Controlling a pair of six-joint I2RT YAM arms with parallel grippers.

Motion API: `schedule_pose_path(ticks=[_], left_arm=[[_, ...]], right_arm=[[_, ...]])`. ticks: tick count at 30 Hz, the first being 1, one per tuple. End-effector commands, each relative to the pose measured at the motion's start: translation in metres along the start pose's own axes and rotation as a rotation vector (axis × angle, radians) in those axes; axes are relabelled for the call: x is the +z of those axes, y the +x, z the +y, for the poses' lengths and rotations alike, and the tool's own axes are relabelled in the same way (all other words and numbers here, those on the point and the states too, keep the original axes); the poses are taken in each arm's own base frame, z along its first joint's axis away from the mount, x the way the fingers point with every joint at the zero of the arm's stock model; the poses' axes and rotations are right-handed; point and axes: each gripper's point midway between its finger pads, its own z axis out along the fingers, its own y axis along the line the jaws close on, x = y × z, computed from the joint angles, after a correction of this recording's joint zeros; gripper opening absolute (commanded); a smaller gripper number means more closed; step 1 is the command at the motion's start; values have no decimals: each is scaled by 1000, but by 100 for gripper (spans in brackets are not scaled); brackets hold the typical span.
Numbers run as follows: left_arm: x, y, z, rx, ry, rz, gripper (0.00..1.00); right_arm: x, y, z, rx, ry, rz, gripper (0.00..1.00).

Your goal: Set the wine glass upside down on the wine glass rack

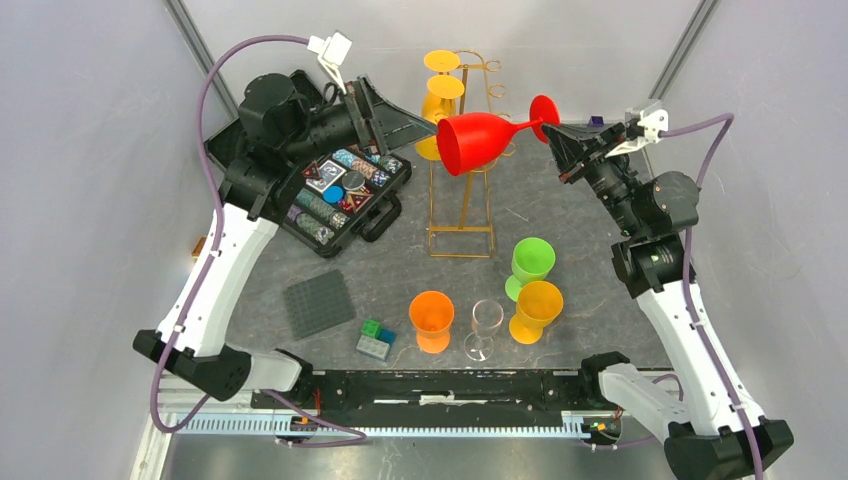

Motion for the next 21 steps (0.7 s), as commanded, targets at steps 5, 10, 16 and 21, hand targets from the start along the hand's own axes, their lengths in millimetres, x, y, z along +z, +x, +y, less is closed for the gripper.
schedule_pose_path(ticks=[5,10,16,21], left_arm=[[-28,-23,20,-94,-69,-130,80],[-41,-18,47,-162,-166,-144,78],[-53,1,84,-243,-326,-112,76],[-56,11,97,-278,-374,-80,76]], right_arm=[[-6,-10,-5,-155,15,-31,0],[-6,-6,0,-204,-27,-20,0],[-2,-1,5,-241,-75,-7,0],[3,4,18,-243,-152,0,0]])
